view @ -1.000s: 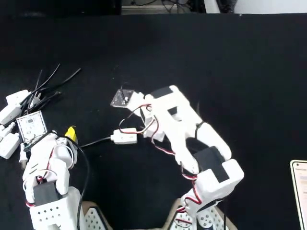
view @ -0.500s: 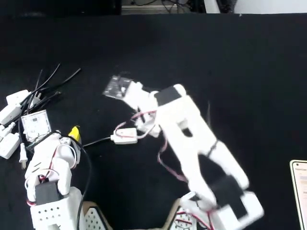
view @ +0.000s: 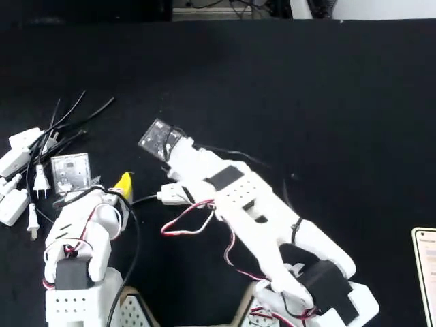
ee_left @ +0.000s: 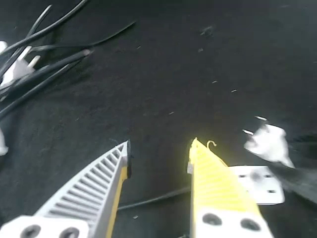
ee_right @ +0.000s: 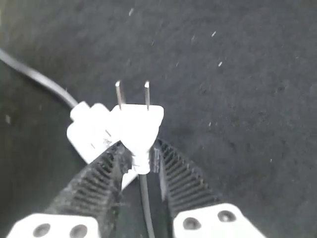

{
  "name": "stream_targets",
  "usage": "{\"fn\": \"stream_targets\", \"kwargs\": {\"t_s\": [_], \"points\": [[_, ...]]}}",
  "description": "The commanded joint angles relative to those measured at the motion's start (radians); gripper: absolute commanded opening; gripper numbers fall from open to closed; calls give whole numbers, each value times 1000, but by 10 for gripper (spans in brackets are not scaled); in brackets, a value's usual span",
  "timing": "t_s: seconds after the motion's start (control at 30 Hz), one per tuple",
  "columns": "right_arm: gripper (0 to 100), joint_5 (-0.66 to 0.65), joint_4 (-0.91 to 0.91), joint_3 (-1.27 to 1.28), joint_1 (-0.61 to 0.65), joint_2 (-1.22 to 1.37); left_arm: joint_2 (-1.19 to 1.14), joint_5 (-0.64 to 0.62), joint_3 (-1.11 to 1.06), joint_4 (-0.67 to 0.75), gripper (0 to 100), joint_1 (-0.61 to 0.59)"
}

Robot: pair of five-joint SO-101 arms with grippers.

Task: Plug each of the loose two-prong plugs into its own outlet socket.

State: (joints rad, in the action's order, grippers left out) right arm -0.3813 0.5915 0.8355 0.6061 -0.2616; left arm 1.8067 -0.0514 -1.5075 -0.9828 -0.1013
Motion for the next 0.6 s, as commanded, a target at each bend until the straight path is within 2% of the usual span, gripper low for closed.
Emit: {"fn": "stream_targets", "kwargs": {"t_s": [0.0,0.17,0.43,0.57], "points": [[11,48,-58,-4,43,-59,5,-58,65,21,205,73],[11,68,-58,1,104,-61,6,-92,58,49,206,91],[11,68,-54,2,115,-61,5,-87,53,41,206,93],[11,68,-49,10,115,-87,5,6,-1,57,206,93]]}}
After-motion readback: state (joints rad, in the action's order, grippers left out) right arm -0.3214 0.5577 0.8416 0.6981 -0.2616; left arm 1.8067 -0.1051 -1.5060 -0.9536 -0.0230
